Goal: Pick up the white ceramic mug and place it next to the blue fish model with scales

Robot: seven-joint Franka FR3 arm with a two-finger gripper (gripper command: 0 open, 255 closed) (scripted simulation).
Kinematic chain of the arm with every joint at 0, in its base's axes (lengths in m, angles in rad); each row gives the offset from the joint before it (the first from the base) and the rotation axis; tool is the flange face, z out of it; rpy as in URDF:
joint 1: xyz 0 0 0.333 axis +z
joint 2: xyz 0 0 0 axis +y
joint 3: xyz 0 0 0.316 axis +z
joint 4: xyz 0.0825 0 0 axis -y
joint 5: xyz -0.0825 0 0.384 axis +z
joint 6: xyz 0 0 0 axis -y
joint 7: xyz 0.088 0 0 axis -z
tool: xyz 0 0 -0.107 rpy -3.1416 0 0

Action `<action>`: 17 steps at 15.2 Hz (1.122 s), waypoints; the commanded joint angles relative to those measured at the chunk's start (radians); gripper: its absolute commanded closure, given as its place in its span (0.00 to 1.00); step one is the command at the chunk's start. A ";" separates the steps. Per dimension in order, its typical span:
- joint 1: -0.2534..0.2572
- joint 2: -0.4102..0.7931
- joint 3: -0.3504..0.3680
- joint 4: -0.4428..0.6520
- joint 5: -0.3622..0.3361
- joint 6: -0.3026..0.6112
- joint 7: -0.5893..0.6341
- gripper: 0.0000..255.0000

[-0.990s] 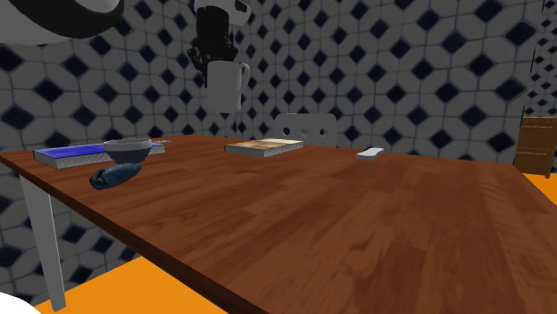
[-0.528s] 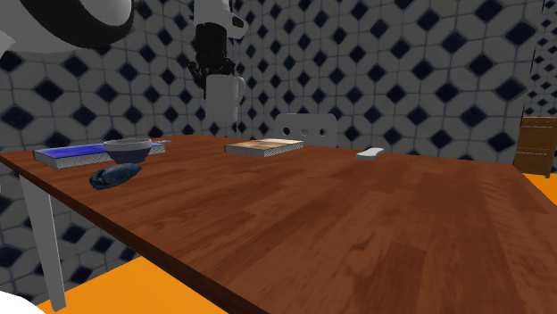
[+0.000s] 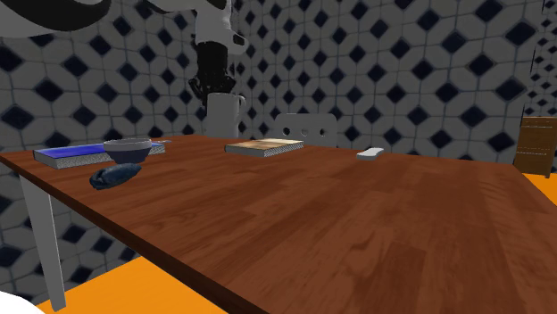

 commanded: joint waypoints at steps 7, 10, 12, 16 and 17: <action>-0.001 -0.053 -0.001 -0.182 0.002 0.130 0.000 1.00; -0.001 -0.066 -0.001 -0.239 0.002 0.174 0.000 1.00; -0.001 -0.073 -0.001 -0.275 0.003 0.203 0.000 1.00; -0.001 -0.084 -0.001 -0.343 0.003 0.260 -0.001 1.00; -0.001 -0.087 -0.001 -0.363 0.003 0.277 -0.001 1.00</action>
